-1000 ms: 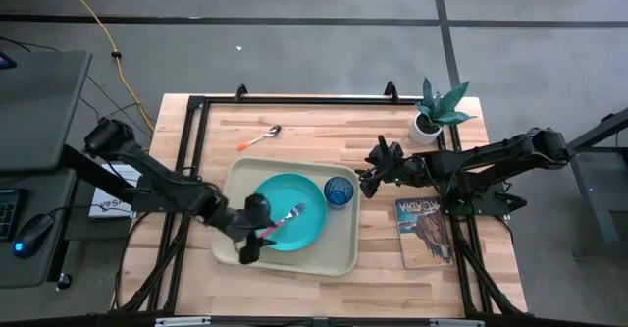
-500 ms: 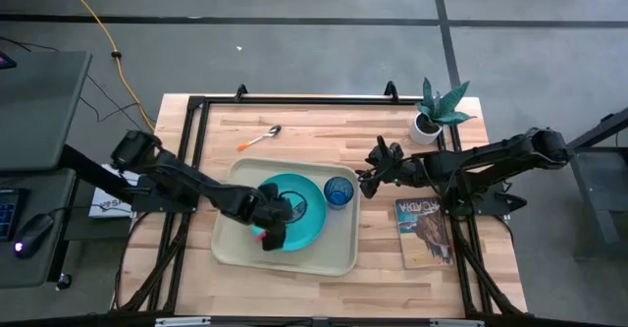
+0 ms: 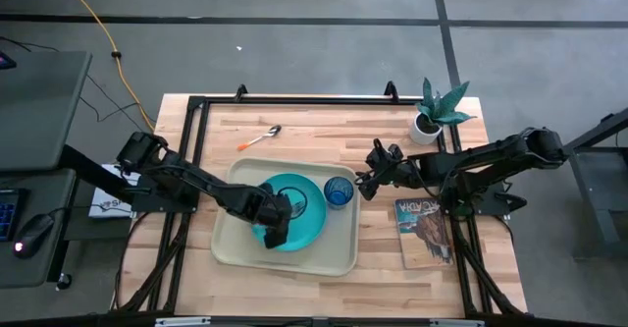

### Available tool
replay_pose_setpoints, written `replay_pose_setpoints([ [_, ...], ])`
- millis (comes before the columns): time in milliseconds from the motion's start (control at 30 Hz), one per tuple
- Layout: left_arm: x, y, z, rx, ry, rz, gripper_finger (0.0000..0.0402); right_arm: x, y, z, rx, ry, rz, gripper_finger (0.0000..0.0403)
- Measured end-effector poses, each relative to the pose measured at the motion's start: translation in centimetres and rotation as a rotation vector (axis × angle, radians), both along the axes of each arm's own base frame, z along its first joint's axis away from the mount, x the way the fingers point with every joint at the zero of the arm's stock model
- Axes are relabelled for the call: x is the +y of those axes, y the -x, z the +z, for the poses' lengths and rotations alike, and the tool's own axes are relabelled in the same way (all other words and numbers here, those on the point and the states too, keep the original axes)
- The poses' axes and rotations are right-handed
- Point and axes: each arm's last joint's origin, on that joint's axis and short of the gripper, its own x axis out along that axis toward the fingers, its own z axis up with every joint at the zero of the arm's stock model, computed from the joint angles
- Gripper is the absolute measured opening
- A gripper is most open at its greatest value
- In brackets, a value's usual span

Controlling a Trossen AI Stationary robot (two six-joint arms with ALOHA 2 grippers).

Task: Pick and place plate/cup/fork/spoon on tray
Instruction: Put the pink fork to the left side of the light blue plate on the gray serving tray

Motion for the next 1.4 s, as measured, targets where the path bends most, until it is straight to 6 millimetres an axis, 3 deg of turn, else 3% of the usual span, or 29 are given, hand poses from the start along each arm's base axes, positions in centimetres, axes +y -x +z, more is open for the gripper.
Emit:
replay_pose_setpoints([
  [167, 0.1, 0.0, -1.1, 0.065, 0.015, 0.007, 0.0220, 0.0, 0.0, -0.1, 0.001, 0.006, -0.002, 0.0220],
  [400, 0.9, -0.1, -1.1, 0.076, -0.030, 0.013, 0.0169, 0.0, -0.1, 0.0, -0.011, 0.007, -0.001, 0.0220],
  [667, 1.1, -0.2, -0.5, 0.073, -0.053, -0.022, 0.0027, 0.0, -0.2, 0.1, -0.016, 0.006, -0.001, 0.0220],
  [733, 1.0, -0.2, -0.4, 0.069, -0.056, -0.031, 0.0009, 0.0, -0.2, 0.1, -0.018, 0.006, -0.001, 0.0220],
  [1167, 1.2, -0.6, 2.0, -0.083, -0.076, -0.112, 0.0009, 0.0, -0.2, 0.1, -0.019, 0.006, -0.001, 0.0220],
  [1400, 2.2, -2.0, 2.2, -0.180, -0.011, -0.178, 0.0087, 0.0, -0.2, 0.1, -0.026, 0.005, -0.001, 0.0220],
])
